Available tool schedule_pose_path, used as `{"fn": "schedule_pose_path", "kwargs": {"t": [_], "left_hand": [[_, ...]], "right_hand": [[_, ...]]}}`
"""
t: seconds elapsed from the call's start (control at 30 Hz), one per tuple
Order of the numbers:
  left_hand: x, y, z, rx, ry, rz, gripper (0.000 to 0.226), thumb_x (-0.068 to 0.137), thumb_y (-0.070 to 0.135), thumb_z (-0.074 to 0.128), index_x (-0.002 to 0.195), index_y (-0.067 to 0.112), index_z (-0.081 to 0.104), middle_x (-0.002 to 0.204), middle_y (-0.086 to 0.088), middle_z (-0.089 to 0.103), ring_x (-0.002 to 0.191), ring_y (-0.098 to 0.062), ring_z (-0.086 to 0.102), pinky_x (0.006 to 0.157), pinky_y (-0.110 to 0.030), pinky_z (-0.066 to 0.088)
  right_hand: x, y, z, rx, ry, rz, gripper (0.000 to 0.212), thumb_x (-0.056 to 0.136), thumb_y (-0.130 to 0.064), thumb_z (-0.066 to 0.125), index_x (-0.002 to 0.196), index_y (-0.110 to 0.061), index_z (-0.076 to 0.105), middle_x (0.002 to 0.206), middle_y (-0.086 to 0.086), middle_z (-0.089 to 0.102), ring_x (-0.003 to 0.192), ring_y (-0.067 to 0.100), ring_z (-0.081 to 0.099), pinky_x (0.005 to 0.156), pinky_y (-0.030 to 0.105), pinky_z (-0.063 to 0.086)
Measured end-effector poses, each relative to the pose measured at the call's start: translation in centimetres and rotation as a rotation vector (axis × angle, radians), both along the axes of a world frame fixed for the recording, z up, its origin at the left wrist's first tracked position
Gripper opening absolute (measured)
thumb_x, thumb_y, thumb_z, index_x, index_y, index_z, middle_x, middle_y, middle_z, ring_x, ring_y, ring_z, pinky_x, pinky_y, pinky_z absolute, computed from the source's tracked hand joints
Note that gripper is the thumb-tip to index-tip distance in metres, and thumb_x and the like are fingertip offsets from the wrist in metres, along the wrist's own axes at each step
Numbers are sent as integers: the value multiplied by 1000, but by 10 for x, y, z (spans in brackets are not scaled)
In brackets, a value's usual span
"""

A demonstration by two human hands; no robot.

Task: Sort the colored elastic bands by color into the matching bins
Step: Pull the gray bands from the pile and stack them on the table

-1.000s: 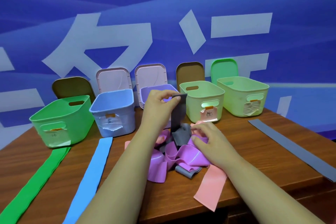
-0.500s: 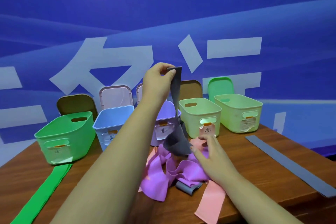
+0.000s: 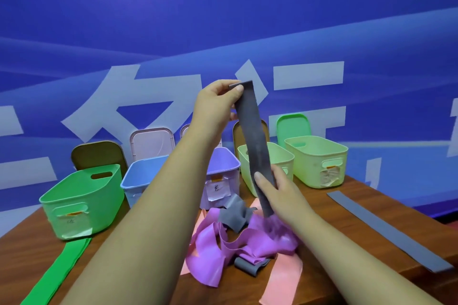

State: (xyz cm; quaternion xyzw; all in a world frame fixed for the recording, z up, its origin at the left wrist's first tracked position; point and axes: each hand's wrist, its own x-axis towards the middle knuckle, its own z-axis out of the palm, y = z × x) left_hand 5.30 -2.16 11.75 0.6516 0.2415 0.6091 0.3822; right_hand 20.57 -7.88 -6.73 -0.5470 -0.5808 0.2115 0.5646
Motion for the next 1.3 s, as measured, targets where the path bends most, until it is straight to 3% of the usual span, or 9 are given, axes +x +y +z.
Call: {"fn": "schedule_pose_path", "kwargs": {"t": [0.07,0.17,0.27,0.37,0.5,0.67,0.8,1.1,1.3], "left_hand": [[7,0,0,-21,-1,-6,15,101,15,69,113,10,76,89,4,74,72,-6,66,68,-32,60],[17,3,-4,-48,24,7,14,100,14,69,112,10,76,89,1,74,71,-10,67,66,-33,61],[28,6,-12,-116,57,1,15,99,14,69,112,11,76,94,-5,77,76,-15,72,65,-30,61],[44,7,-25,-220,90,-45,16,98,12,69,112,9,76,94,-7,79,71,-16,75,60,-27,60],[74,14,-50,-322,181,-85,14,96,13,70,108,12,78,95,-10,80,76,-21,78,73,-37,67],[131,23,-87,-285,396,-1,11,83,13,66,88,8,74,77,-6,60,69,-22,54,58,-29,45],[182,18,-119,-273,520,-27,13,82,7,63,87,5,75,74,-8,67,69,-23,60,50,-25,49],[254,37,-180,-265,626,-29,5,91,10,78,94,14,79,84,-9,74,62,-18,61,52,-22,41],[277,52,-209,-350,626,-12,6,88,9,81,88,14,79,86,-9,79,72,-24,71,74,-38,65]], "right_hand": [[4,-6,2,12,141,3,15,103,-40,64,108,-27,69,97,-13,76,91,1,69,75,20,49],[18,-16,-2,23,276,28,18,104,-30,64,102,-15,73,84,-5,74,78,8,64,71,26,49],[39,-30,-6,-3,211,-3,30,104,-33,63,97,-4,69,76,1,64,71,12,55,65,29,41],[64,-46,-6,-12,105,-89,29,106,-32,59,85,-14,68,64,-11,59,62,5,52,58,20,39],[102,-64,-14,-70,-52,-239,34,104,-36,56,83,-10,61,70,-5,56,70,8,50,68,35,41],[149,-95,-16,-229,-209,-373,30,99,-37,56,81,-17,69,79,-4,71,84,16,66,80,36,52],[187,-115,-23,-382,-319,-459,29,93,-39,54,87,-16,70,89,-2,74,91,16,68,87,36,56],[226,-131,-36,-544,-371,-610,23,93,-31,54,80,-24,72,87,-10,73,85,13,68,69,28,51],[232,-129,-40,-612,-454,-654,24,87,-29,51,83,-21,73,85,-2,73,84,26,70,77,41,61]]}}
